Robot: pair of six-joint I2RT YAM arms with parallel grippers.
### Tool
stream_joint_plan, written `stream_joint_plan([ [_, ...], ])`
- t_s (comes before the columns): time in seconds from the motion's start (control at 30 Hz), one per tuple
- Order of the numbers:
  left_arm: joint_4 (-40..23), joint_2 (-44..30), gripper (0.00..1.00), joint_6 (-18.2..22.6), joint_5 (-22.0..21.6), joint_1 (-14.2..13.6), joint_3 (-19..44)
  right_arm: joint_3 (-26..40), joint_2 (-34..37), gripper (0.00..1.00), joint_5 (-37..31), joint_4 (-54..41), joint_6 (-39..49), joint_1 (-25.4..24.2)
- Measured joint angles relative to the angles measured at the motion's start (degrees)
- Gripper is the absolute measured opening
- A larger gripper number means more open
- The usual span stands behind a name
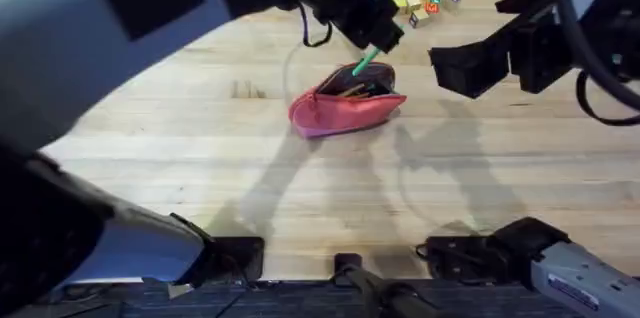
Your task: Unzip the bag, pick up the pens from the table one at a time and place them inside, then zip the bag closed.
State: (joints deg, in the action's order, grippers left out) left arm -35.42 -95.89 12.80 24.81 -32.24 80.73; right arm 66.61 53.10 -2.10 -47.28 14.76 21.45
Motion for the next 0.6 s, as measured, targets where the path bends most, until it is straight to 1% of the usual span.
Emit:
stream_joint_plan([
  [0.13, -2.21, -2.87, 0.042, 1.93, 1.19, -0.68, 0.0, 0.0, 0.0, 0.998, 0.0, 0.01, 0.0, 0.0],
  [0.33, -10.9, -4.74, 0.042, 5.8, 1.1, -0.84, 0.0, 0.0, 0.0, 0.998, 0.0, 0.02, 0.0, 0.0],
  [0.43, -15.02, -5.08, 0.042, 7.66, -0.59, -0.84, 0.0, 0.0, 0.0, 0.998, 0.0, 0.02, 0.0, 0.0],
  [0.6, -18.38, -5.1, 0.043, 8.94, -6.42, -0.84, 0.0, 0.0, 0.0, 0.998, 0.0, 0.02, 0.0, 0.0],
])
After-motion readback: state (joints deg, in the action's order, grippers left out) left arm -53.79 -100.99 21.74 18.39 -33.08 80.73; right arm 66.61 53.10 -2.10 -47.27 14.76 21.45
